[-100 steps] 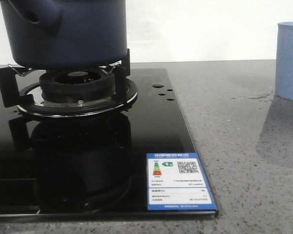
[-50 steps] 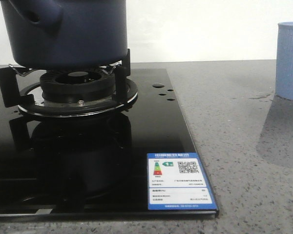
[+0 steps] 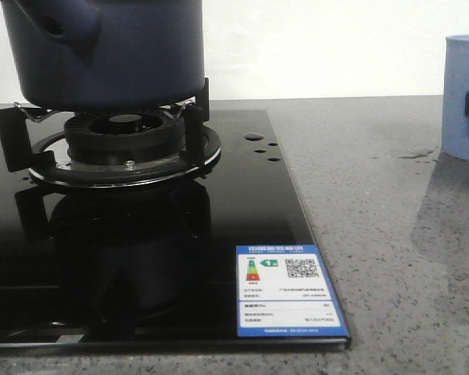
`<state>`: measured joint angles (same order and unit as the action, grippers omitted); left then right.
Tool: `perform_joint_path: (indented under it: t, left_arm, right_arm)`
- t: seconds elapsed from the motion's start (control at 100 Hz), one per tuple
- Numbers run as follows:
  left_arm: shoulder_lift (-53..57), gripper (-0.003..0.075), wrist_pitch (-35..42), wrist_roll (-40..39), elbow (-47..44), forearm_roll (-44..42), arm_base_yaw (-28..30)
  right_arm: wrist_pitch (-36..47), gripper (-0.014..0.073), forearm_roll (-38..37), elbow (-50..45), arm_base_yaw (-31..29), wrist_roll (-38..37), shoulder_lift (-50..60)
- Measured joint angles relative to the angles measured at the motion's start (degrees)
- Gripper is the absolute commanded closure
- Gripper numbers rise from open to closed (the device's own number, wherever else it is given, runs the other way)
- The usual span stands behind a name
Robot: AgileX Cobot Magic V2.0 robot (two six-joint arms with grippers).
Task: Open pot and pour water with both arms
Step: 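Lift the blue cup with the right gripper and carry it over the pot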
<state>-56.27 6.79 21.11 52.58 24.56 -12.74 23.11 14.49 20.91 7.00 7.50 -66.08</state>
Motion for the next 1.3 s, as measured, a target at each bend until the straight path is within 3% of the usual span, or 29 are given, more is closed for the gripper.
perform_joint_path:
  t: [0.67,0.89,1.3]
  left_arm:
    - [0.0,0.0362,-0.4,0.0,0.0,0.0,0.0]
    - [0.0,0.0362,-0.4,0.0,0.0,0.0,0.0]
    - [0.0,0.0362,-0.4,0.0,0.0,0.0,0.0]
  right_arm:
    - [8.0,0.0052,-0.2,7.9,0.0,-0.4,-14.9]
    - [8.4,0.0242,-0.2,7.9,0.0,-0.4,-15.1]
    - [6.9,0.0247,-2.2,7.9,0.0,-0.4,-13.5]
